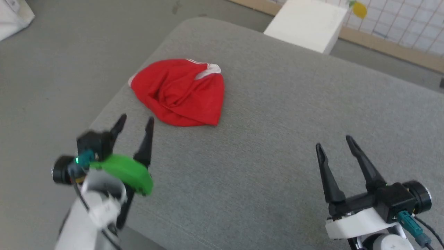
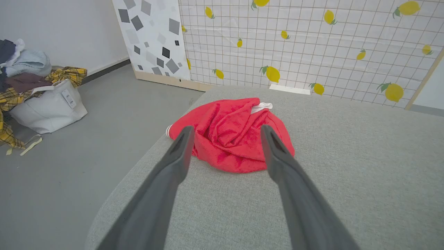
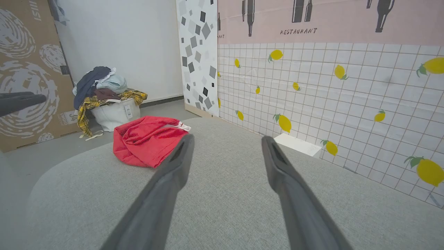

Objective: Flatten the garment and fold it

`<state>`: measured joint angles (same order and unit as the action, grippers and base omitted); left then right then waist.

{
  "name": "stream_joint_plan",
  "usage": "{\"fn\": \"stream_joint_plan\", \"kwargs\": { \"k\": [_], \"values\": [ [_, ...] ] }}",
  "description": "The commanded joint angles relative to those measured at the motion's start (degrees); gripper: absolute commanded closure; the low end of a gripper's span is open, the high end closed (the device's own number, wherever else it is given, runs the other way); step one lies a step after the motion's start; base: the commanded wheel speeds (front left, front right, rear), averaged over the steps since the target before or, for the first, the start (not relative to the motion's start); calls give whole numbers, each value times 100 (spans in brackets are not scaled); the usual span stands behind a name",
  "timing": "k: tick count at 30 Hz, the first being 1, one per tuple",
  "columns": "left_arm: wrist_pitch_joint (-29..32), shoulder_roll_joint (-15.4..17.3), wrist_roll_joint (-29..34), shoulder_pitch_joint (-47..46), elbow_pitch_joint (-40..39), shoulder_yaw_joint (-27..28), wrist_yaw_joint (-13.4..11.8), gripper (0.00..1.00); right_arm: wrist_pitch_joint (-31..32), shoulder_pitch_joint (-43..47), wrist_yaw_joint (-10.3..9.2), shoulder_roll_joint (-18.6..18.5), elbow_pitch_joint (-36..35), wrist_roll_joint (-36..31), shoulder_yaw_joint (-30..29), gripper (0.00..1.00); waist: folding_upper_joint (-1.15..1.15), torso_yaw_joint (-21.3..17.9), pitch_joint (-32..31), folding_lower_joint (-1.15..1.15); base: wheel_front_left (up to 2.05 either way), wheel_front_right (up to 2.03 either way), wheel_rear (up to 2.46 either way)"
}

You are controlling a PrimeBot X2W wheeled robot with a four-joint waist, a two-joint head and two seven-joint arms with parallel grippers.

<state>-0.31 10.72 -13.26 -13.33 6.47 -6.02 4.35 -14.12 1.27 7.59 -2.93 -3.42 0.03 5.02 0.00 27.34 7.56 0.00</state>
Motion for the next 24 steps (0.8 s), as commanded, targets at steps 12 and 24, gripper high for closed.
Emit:
{"fn": "stream_joint_plan", "kwargs": {
  "k": [12,24],
  "values": [
    [2104,1219,-1302,-2009,1445,-511,310,0,324,-489,-10,-253,-861,-84,32,0,0,-1103,1402,0,0,0,0],
    [3234,1974,-2767,-3089,2370,-1296,313,0,407,-755,-10,-468,-1186,-59,-17,0,0,-1493,2157,0,0,0,0]
  ]
}}
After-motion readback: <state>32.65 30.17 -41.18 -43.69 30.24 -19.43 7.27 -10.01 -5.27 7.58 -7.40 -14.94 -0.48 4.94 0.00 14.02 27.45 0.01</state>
